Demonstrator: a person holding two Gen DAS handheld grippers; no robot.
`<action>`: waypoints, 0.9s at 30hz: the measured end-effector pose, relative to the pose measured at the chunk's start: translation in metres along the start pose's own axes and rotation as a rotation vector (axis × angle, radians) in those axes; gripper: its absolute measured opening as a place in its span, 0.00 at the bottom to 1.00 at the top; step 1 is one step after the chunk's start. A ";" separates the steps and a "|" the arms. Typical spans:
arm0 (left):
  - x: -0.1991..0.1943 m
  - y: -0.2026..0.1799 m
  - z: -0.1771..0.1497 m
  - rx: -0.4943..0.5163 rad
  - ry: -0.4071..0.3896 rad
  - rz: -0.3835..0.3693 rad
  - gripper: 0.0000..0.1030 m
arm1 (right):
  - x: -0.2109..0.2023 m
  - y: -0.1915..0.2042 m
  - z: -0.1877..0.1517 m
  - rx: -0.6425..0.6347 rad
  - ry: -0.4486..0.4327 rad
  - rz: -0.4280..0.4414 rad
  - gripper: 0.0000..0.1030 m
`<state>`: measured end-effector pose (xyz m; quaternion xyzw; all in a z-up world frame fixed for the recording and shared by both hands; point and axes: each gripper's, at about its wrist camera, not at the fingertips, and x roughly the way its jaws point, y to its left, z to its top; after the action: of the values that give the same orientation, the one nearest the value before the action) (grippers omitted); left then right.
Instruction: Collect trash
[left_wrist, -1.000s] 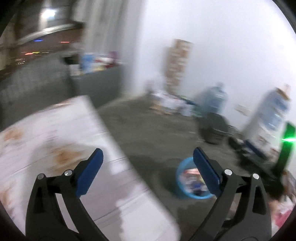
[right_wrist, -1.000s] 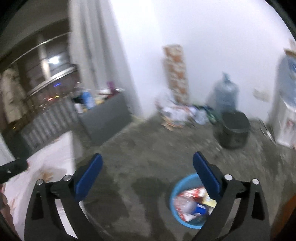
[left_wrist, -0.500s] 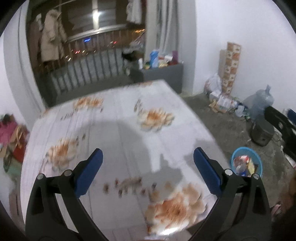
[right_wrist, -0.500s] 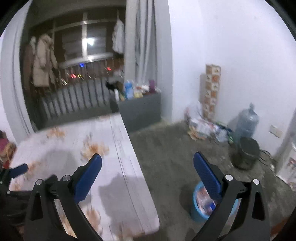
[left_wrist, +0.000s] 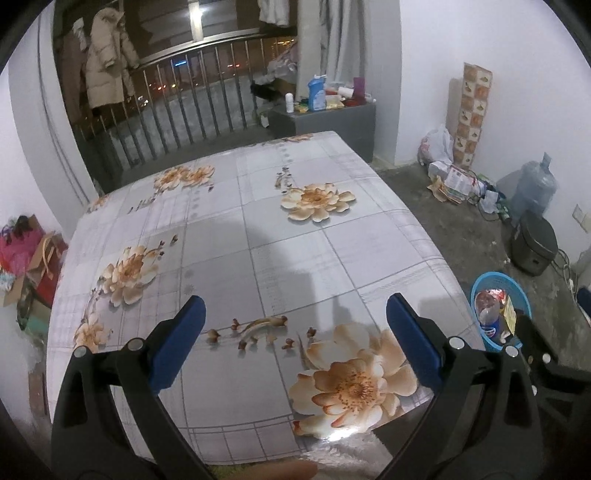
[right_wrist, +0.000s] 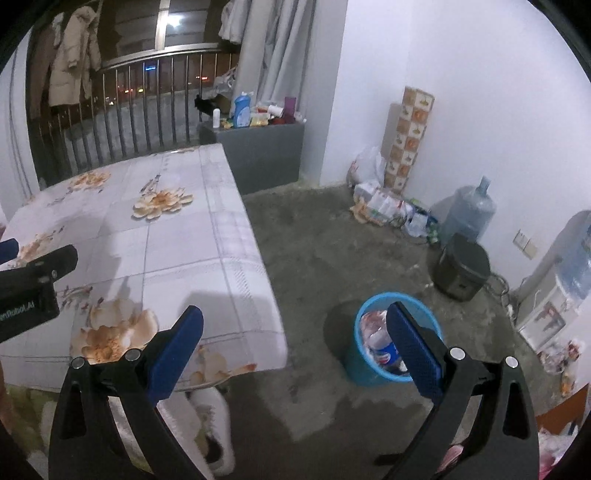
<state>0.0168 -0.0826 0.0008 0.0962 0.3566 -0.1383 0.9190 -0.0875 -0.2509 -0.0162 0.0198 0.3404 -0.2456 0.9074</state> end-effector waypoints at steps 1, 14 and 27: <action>0.000 -0.002 0.002 0.003 -0.005 -0.001 0.91 | -0.001 -0.001 0.001 0.000 -0.007 -0.005 0.94; 0.006 -0.029 0.005 0.061 0.031 -0.034 0.91 | 0.007 -0.021 0.003 0.025 -0.002 -0.023 0.94; 0.010 -0.036 0.002 0.079 0.055 -0.034 0.91 | 0.012 -0.019 0.002 0.024 0.021 -0.004 0.94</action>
<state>0.0132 -0.1185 -0.0075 0.1299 0.3776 -0.1652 0.9018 -0.0869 -0.2731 -0.0201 0.0326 0.3472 -0.2513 0.9029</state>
